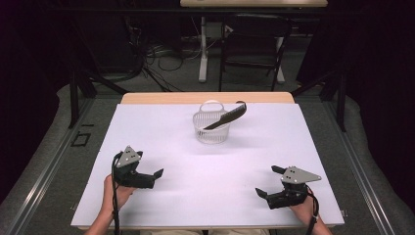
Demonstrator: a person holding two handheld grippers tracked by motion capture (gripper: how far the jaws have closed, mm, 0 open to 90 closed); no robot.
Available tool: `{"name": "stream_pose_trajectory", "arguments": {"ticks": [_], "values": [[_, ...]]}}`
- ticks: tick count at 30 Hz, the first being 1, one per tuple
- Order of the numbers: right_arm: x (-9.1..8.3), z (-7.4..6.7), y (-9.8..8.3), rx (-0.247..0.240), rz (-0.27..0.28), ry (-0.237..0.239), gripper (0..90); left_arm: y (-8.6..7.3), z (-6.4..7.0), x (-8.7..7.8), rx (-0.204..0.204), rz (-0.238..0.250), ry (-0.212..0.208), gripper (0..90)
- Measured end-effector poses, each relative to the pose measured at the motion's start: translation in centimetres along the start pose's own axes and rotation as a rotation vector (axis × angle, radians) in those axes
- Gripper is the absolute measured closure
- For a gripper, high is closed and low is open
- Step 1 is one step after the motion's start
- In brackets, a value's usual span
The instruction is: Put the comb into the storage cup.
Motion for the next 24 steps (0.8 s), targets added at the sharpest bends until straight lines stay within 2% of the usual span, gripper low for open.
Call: {"name": "stream_pose_trajectory", "arguments": {"ticks": [13, 24], "values": [[0.1, 0.0, 0.0, -0.001, -0.003, 0.001, 3.1, -1.7, 0.6, -1.5, 0.013, 0.032, 0.035, 0.0], [0.2, 0.0, -0.1, 0.005, -0.009, 0.002, 2.8, -3.1, 1.1, -2.1, 0.025, 0.038, 0.049, 0.0]]}}
Point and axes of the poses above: each handheld gripper's, and its own axes: x roughly forward along the jaws, y roughly out of its top, z roughly to its right, the point moved 9 cm from there along x, roughly forward along the jaws, and after that the axes turned 9 degrees about -x, right-handed, at the moved point
